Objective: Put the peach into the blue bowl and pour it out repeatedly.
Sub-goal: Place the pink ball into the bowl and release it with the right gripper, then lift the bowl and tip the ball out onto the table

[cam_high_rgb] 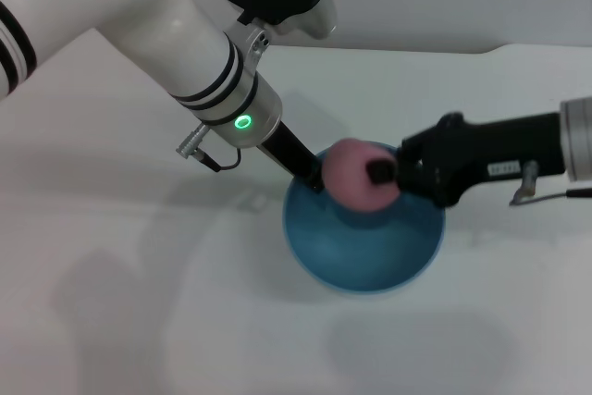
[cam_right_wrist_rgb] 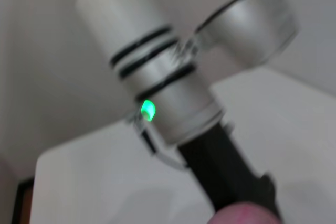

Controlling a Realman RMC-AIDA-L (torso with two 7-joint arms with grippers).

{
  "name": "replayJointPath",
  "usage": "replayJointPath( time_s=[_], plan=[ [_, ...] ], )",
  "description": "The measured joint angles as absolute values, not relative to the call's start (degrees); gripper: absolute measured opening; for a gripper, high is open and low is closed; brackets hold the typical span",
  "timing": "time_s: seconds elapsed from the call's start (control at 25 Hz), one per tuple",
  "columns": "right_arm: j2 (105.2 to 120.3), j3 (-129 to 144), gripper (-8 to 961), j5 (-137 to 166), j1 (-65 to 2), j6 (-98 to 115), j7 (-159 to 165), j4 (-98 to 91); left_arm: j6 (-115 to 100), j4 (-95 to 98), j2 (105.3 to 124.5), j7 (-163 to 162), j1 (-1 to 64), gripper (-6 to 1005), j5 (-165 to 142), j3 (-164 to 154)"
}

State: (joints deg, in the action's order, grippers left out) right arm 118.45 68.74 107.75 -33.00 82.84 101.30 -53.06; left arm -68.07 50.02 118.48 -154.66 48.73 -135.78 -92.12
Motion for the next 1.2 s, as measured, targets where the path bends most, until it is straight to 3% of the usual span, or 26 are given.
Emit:
replayJointPath(
  time_s=[0.56, 0.72, 0.92, 1.2],
  plan=[
    [118.51, 70.6, 143, 111.5, -33.4, 82.6, 105.0, -50.9, -68.0, 50.1, 118.29, -154.7, 49.4, -2, -136.1, -92.4],
    [118.53, 70.1, 365, 111.5, -33.4, 82.5, 105.0, -51.1, -68.0, 50.1, 118.26, -154.4, 49.4, -1, -136.2, -92.2],
    [118.59, 67.4, 460, 111.3, -32.8, 81.8, 105.1, -51.6, -67.0, 50.1, 118.2, -154.1, 49.2, -2, -136.1, -92.2],
    [118.31, 49.8, 469, 106.2, -29.4, 72.8, 108.4, -46.4, -51.4, 50.9, 118.51, -153.5, 45.9, -1, -135.6, -97.0]
  ],
)
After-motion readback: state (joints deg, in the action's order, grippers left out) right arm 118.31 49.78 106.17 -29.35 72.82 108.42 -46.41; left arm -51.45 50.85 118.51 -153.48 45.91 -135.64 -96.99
